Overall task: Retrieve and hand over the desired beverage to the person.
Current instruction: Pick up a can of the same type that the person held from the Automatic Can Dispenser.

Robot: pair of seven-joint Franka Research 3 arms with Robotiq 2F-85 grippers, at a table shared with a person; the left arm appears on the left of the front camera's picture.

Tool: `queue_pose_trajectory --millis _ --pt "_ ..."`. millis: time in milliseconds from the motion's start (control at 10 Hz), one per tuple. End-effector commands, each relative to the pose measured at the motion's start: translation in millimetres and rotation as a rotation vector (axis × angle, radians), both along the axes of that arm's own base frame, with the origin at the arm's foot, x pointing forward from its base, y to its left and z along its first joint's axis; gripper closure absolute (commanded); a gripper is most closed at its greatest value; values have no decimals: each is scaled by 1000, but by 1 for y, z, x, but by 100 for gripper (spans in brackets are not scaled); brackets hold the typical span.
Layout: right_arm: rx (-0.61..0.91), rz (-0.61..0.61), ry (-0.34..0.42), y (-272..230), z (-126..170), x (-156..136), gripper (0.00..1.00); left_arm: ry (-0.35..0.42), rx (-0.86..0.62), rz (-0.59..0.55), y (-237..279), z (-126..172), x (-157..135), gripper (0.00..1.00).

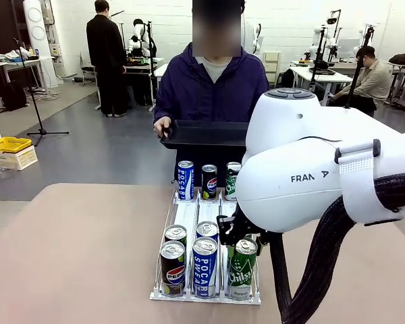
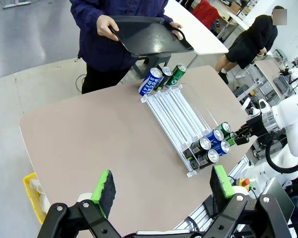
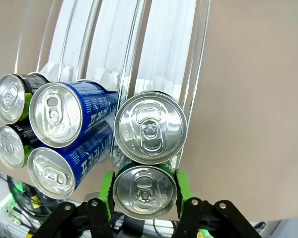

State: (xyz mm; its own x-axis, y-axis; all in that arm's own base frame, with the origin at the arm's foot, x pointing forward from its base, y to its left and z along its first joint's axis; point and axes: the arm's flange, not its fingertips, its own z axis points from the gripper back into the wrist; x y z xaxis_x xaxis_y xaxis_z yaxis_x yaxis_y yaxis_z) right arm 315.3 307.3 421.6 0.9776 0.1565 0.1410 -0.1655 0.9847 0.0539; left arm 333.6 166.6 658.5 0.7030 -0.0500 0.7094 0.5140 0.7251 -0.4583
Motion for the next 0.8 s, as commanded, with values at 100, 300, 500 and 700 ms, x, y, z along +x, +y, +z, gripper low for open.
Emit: queue_pose_trajectory --millis 100,300,500,700 --pt "2 26 13 -4 -7 1 100 -23 -6 -17 1 1 0 0" --pt "-37 -27 45 2 11 -10 100 -23 -6 -17 1 1 0 0" --pt "-110 -97 -19 12 79 -30 100 -23 -6 -17 1 1 0 0" --pt "-98 -166 -150 22 176 -48 100 -23 -6 -17 1 1 0 0"
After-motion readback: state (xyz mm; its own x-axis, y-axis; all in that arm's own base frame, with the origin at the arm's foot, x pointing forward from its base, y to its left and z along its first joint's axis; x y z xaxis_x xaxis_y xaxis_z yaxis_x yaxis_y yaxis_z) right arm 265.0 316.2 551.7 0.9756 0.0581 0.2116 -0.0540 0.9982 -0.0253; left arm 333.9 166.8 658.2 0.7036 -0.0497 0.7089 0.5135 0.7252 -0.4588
